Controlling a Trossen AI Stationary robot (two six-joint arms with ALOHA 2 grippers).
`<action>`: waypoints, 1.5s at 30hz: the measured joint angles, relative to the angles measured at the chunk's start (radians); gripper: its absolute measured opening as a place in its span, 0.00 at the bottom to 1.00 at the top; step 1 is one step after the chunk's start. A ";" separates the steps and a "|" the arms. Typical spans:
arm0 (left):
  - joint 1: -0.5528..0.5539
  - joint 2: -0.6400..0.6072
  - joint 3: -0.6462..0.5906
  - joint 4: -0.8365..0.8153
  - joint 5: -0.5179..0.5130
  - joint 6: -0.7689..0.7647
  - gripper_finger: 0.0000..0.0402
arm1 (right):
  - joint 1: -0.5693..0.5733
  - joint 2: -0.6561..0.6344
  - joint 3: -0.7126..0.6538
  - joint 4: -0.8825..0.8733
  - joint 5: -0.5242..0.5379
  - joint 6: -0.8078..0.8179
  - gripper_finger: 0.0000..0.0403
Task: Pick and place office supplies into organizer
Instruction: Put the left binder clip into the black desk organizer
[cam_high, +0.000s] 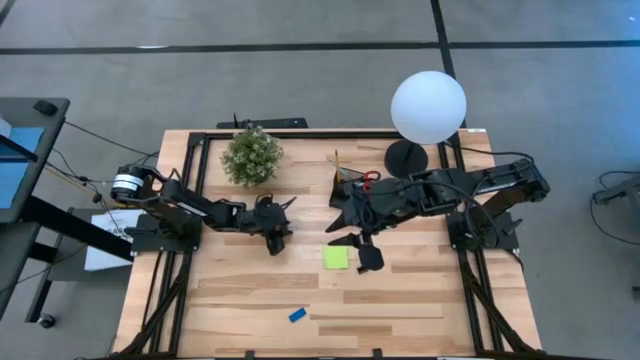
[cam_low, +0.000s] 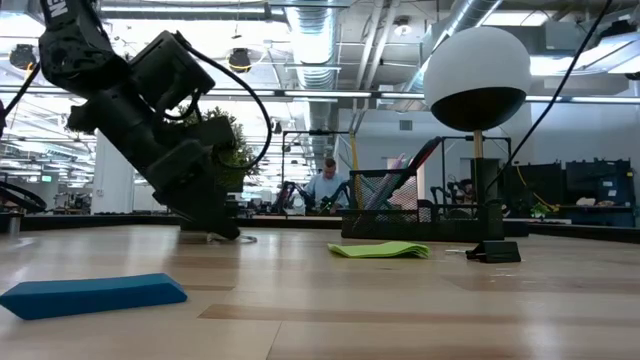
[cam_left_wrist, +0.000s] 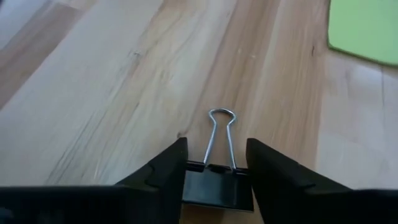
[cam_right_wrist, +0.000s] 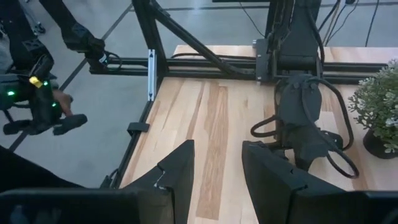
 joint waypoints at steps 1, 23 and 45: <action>0.000 0.001 0.006 0.010 -0.004 -0.007 0.33 | -0.001 0.000 0.000 0.003 0.001 0.005 0.32; 0.091 0.052 0.527 0.059 -0.235 0.315 0.33 | 0.063 0.000 0.000 0.098 0.001 0.079 0.32; 0.149 0.454 0.728 0.086 -0.046 0.604 0.35 | 0.085 0.000 0.000 0.090 0.008 0.084 0.32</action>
